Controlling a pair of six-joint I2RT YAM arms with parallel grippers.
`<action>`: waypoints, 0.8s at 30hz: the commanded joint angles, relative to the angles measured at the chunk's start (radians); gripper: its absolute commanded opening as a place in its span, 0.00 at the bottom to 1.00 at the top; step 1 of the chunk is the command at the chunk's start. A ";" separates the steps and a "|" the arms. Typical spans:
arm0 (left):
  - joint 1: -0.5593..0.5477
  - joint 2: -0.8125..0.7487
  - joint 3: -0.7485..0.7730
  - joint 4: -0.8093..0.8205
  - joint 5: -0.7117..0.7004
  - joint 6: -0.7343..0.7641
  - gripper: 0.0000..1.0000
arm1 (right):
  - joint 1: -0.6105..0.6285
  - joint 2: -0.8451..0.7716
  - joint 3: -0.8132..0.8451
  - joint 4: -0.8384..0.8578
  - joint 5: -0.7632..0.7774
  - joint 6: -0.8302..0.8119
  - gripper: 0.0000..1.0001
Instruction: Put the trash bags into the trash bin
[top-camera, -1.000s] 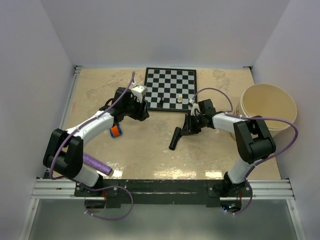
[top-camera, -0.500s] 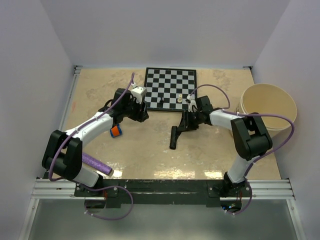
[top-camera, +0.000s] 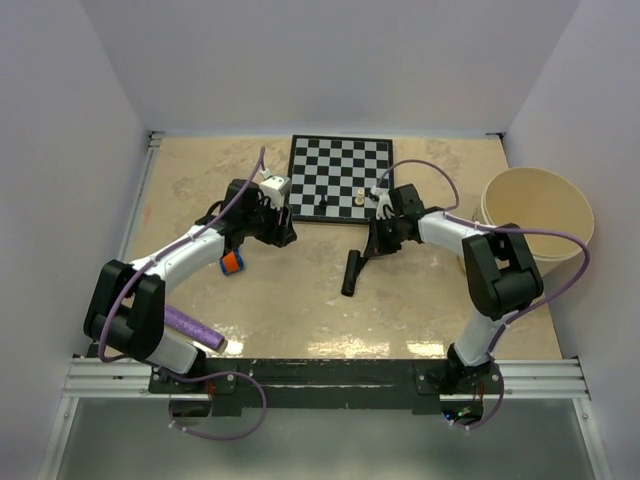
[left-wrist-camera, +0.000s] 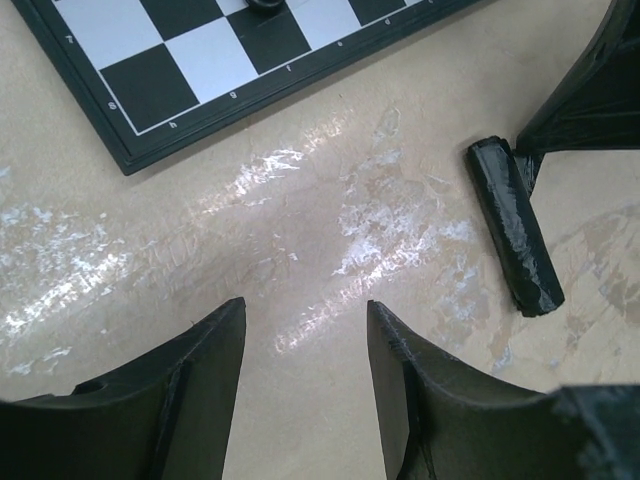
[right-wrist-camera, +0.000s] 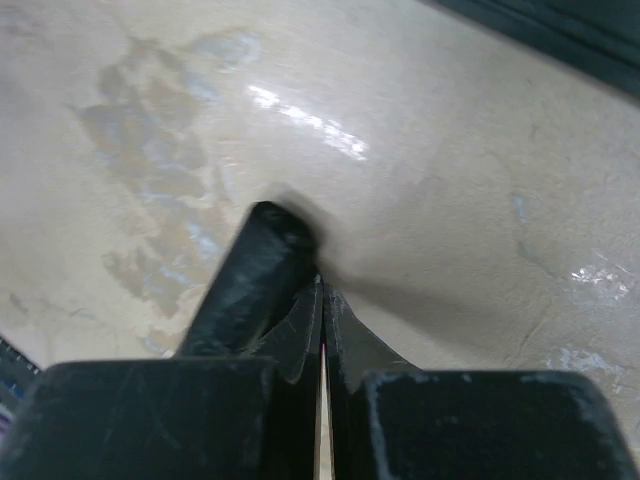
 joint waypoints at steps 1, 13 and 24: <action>0.010 -0.023 -0.025 0.058 0.102 -0.032 0.56 | 0.015 -0.100 0.117 -0.075 -0.143 -0.133 0.00; 0.053 0.043 -0.123 0.246 0.234 -0.159 1.00 | 0.070 -0.115 0.363 -0.152 -0.489 -0.367 0.00; 0.108 0.176 -0.059 0.286 0.257 -0.218 0.89 | 0.071 -0.192 0.572 -0.190 -0.509 -0.403 0.00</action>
